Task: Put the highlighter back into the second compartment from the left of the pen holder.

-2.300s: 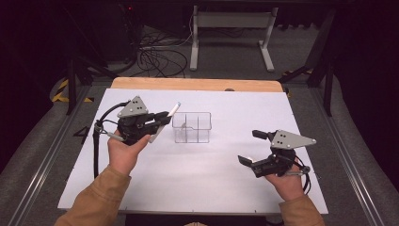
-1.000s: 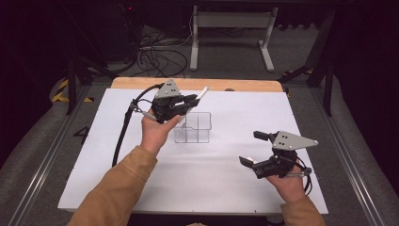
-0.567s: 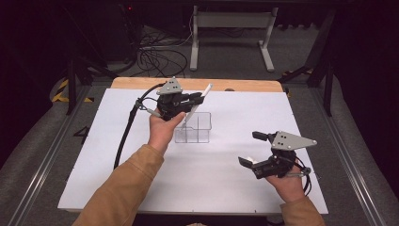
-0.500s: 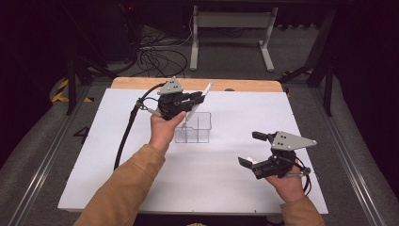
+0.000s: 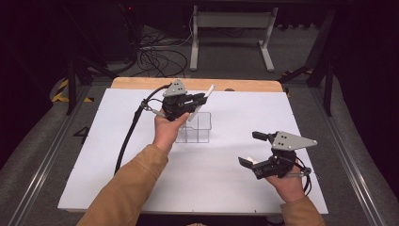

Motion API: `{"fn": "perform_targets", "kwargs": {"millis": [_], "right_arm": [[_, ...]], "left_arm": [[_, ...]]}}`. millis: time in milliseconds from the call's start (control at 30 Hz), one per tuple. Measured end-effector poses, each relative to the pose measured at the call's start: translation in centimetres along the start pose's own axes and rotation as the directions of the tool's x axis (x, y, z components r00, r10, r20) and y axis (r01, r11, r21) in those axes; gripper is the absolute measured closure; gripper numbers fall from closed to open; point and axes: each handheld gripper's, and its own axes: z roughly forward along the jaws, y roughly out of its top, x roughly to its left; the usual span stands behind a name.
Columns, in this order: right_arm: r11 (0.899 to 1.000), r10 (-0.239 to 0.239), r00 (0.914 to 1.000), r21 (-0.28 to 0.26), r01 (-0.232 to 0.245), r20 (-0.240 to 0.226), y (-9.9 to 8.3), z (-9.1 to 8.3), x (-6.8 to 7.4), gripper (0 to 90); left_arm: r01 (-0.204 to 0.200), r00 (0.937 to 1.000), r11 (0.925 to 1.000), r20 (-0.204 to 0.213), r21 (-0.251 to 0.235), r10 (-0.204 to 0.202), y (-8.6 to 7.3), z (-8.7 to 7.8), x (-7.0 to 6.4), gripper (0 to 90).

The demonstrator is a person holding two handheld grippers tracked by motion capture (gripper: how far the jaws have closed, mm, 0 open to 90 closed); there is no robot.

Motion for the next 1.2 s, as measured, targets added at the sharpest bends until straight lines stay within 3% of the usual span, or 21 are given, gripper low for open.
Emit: {"fn": "perform_targets", "kwargs": {"millis": [400,433,500,767,867,1200], "right_arm": [[1.0,-0.001,1.0,-0.014,0.001,0.007,0.1,-0.4,-0.1,2.2],[1.0,-0.001,1.0,-0.014,0.001,0.008,0.1,-0.4,-0.1,2.2],[1.0,0.0,1.0,-0.01,0.0,0.007,0.1,-0.4,-0.1,2.2],[1.0,0.003,0.9999,-0.011,-0.003,0.014,0.0,-0.5,-0.3,2.2],[1.0,0.005,0.9999,-0.011,-0.005,0.016,0.0,-0.5,-0.3,2.2],[1.0,0.006,0.9997,-0.008,-0.006,0.026,0.0,-0.6,-0.4,2.2]], "left_arm": [[-0.012,0.9999,0.9982,0.007,0.059,0.011,-0.7,0.4,0.1,77.0],[-0.022,0.9997,0.9975,-0.004,0.067,0.022,-0.7,0.4,0.0,75.9],[-0.041,0.9987,0.9961,-0.025,0.078,0.043,-0.6,0.2,-0.1,63.7],[-0.073,0.9973,0.9956,-0.004,0.059,0.073,0.5,-2.4,-1.4,46.9],[-0.089,0.9959,0.9955,-0.014,0.033,0.089,0.8,-3.7,-2.1,37.6],[-0.082,0.9966,0.9959,-0.003,0.038,0.082,1.3,-7.0,-3.2,28.6]]}}
